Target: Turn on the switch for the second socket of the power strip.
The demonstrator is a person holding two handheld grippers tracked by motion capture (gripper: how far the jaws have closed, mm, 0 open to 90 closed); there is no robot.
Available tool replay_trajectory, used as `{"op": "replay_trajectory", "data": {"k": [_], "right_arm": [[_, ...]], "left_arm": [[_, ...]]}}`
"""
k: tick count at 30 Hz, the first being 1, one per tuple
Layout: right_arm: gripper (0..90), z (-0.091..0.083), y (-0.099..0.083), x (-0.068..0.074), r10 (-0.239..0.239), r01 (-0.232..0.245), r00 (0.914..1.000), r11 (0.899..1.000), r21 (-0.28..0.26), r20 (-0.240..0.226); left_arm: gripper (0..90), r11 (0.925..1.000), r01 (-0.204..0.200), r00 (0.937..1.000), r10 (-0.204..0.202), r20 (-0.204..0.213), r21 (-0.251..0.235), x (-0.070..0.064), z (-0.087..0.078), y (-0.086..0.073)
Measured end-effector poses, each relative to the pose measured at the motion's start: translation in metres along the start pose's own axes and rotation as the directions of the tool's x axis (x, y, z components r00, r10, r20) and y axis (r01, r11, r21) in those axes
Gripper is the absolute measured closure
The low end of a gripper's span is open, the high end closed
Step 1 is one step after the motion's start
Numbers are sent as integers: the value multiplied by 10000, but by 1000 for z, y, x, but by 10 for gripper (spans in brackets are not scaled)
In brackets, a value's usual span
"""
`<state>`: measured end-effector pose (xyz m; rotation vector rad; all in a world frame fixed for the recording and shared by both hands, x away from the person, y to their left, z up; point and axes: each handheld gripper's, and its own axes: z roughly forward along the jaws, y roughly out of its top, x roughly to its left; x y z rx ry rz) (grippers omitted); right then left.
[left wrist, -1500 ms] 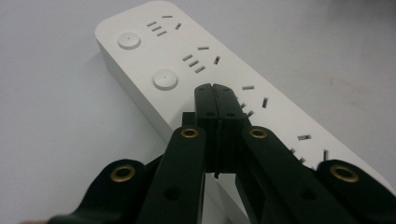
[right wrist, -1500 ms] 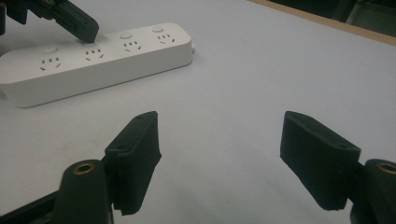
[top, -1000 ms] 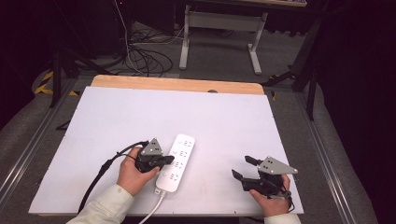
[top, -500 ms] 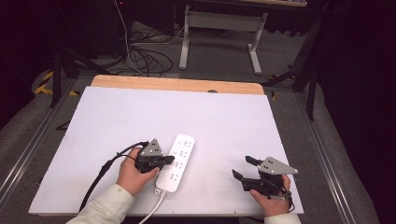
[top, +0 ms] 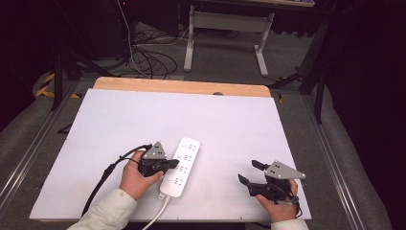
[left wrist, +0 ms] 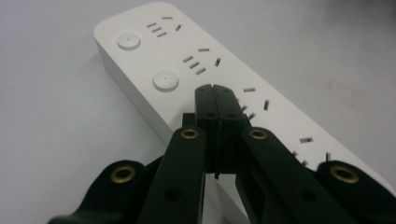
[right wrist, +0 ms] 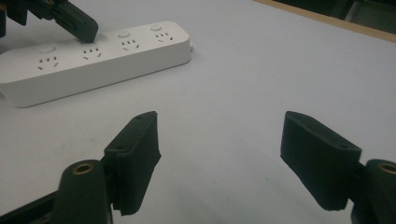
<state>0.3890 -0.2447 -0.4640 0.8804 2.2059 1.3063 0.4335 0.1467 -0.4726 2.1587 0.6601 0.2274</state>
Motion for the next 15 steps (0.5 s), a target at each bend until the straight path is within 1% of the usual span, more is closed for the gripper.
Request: {"op": "replay_trajectory", "data": {"k": [2,4,6,9,15], "right_arm": [[285,0,0,0,39,-39,10000,10000,3,7],[285,0,0,0,12,-12,10000,10000,-13,2],[285,0,0,0,-30,30,10000,10000,3,8],[285,0,0,0,-24,24,10000,10000,-15,-2],[285,0,0,0,-41,40,10000,10000,2,11]], "left_arm": [[900,10000,-39,9996,40,-283,24,0,-4,3],[900,9997,74,9998,-78,-174,-250,0,-10,6],[900,9997,-45,9997,39,-225,-243,-2,-15,8],[900,9994,-301,9992,296,-285,-180,-6,-18,10],[900,9984,-474,9988,471,-95,-308,-13,-23,17]]}}
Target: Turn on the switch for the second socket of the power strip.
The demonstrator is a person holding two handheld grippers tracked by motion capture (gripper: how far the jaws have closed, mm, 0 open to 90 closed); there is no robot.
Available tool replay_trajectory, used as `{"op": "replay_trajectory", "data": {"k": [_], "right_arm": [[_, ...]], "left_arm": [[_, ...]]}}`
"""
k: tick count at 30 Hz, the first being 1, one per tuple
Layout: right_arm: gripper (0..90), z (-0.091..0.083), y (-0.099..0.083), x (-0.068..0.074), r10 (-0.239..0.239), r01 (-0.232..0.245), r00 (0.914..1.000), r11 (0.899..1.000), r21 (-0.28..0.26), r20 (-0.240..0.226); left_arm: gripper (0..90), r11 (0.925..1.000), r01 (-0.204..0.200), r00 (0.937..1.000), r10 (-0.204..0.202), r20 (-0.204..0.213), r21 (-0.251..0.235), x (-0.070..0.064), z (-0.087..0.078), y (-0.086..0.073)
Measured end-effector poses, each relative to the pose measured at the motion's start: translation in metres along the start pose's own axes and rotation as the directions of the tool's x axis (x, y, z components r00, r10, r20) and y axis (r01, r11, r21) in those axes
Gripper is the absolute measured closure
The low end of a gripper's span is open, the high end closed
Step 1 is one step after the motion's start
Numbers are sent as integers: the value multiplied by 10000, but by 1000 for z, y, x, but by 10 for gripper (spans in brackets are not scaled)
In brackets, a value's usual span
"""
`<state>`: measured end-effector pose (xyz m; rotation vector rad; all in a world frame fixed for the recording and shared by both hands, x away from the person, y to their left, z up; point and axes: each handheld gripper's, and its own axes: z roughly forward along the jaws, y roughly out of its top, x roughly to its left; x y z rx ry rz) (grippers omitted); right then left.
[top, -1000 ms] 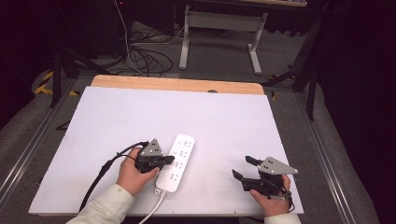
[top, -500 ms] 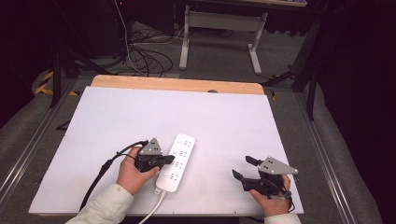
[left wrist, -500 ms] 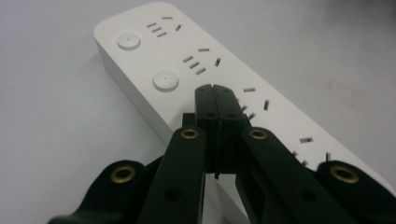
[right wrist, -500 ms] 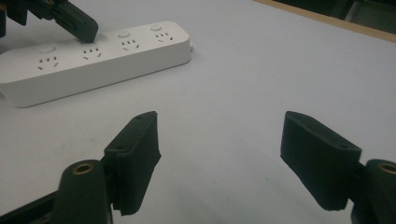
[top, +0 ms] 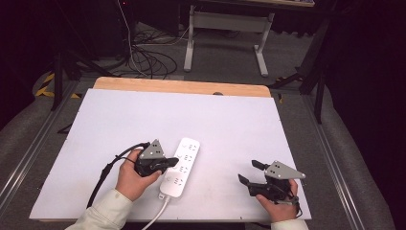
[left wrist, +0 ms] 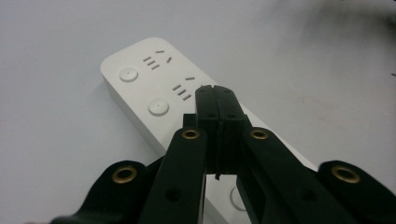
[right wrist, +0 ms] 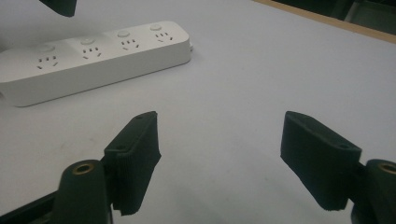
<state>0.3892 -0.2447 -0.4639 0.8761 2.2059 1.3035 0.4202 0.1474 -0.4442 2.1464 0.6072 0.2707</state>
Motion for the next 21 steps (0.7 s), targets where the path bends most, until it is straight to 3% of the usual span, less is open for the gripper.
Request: {"op": "replay_trajectory", "data": {"k": [4,9,15,21], "right_arm": [[285,0,0,0,8,-8,10000,10000,-3,-6],[285,0,0,0,0,0,10000,10000,-5,-2],[285,0,0,0,3,-3,10000,10000,7,-6],[285,-1,0,0,-2,2,10000,10000,6,-15]], "left_arm": [[899,9998,-190,9998,190,68,-58,-4,-4,5],[897,9996,-76,9999,79,118,-255,-5,-8,8],[809,9987,102,9999,-101,13,-499,-5,-13,9],[480,9962,-155,9989,116,-461,-852,-11,-19,17]]}}
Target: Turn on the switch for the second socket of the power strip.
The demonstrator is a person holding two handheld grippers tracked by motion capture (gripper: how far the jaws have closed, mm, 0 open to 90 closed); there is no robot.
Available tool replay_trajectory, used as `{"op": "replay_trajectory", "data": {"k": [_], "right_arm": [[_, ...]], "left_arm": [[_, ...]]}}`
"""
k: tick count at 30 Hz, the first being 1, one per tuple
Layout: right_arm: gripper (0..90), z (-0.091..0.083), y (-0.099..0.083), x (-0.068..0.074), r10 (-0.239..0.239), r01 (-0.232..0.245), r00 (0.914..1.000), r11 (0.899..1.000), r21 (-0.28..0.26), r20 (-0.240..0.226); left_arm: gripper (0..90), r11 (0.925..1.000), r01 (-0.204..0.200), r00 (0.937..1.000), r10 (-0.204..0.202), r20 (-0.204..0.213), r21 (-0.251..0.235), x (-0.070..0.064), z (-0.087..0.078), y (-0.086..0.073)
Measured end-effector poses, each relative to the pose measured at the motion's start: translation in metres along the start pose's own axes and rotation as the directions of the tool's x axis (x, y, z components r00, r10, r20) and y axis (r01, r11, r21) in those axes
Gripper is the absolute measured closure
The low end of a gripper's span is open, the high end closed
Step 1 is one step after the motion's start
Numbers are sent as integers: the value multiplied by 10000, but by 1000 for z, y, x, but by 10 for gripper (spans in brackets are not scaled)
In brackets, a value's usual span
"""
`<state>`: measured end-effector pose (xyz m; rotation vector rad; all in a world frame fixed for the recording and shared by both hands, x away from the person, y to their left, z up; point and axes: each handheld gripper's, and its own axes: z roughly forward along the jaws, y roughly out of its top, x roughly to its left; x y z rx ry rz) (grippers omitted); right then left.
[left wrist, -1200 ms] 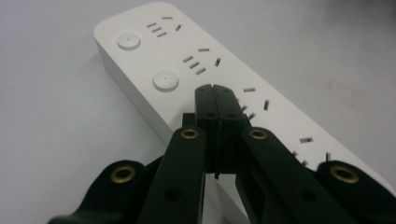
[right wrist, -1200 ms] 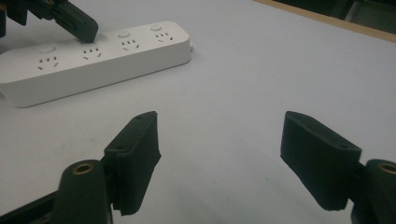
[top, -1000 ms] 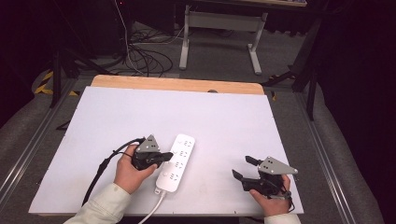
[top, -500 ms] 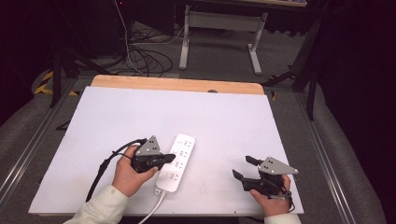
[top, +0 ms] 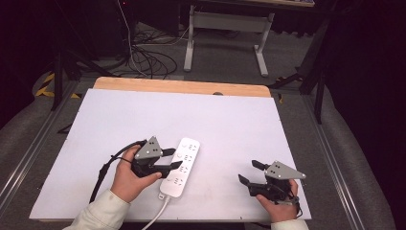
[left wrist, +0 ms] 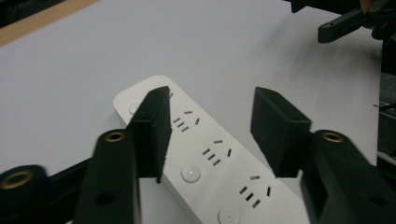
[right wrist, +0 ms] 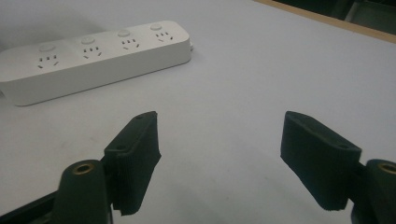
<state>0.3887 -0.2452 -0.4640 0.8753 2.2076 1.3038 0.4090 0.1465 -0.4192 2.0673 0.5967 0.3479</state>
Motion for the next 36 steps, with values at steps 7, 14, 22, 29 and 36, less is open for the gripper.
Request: {"op": "replay_trajectory", "data": {"k": [7,14,22,29,36], "right_arm": [[285,-1,-1,0,35,-35,10000,10000,-10,16],[285,0,-1,0,41,-41,10000,10000,-4,-27],[284,0,-1,0,56,-56,10000,10000,-18,-34],[284,-1,-1,0,50,-50,10000,10000,-34,-27],[284,-1,0,0,14,-14,10000,10000,-36,-52]], "left_arm": [[254,9992,-92,9998,85,-181,-396,-4,-7,6],[211,9971,162,9988,-196,-454,-746,1,-27,8],[189,9967,-73,9930,-22,-1179,-805,8,-50,3],[189,9928,313,9905,-463,-1292,-1156,15,-68,-6],[200,9854,822,9849,-1032,-1390,-1493,23,-81,-26]]}}
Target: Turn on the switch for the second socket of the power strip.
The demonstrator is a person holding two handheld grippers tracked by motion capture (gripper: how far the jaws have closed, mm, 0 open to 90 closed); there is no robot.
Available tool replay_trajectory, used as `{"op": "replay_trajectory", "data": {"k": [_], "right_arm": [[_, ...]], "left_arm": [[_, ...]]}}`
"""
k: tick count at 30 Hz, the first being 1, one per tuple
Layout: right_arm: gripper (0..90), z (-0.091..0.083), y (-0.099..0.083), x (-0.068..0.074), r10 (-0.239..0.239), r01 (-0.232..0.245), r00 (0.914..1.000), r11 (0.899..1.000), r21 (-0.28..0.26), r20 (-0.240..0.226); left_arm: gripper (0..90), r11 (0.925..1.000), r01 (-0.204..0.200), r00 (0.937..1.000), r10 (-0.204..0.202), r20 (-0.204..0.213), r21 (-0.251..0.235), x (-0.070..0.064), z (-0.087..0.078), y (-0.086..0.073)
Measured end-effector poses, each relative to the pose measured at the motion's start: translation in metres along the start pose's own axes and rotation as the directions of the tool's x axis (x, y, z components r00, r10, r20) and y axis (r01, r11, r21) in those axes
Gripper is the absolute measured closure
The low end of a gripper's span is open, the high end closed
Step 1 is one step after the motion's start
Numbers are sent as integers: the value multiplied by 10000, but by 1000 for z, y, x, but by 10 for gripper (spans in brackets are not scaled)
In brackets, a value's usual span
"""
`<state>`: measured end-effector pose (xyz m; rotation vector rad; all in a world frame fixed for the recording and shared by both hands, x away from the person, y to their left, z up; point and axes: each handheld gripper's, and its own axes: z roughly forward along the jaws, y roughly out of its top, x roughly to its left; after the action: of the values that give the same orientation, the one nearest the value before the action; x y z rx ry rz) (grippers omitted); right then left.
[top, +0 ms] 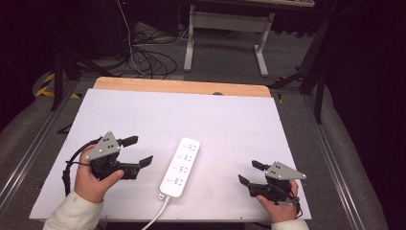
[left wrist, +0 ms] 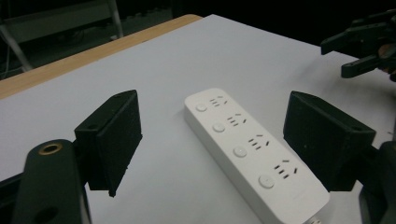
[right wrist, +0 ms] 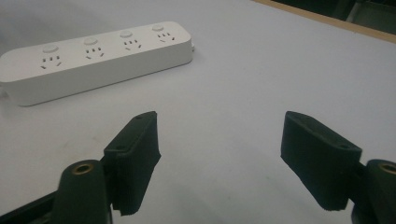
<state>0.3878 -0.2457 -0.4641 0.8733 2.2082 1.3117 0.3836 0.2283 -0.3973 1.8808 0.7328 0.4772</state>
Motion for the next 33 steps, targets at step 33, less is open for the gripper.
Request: {"op": "replay_trajectory", "data": {"k": [33], "right_arm": [[283,-1,1,1,-84,84,10000,10000,-32,-26]], "left_arm": [[155,9986,476,9977,-486,-473,-230,32,-34,-89]]}}
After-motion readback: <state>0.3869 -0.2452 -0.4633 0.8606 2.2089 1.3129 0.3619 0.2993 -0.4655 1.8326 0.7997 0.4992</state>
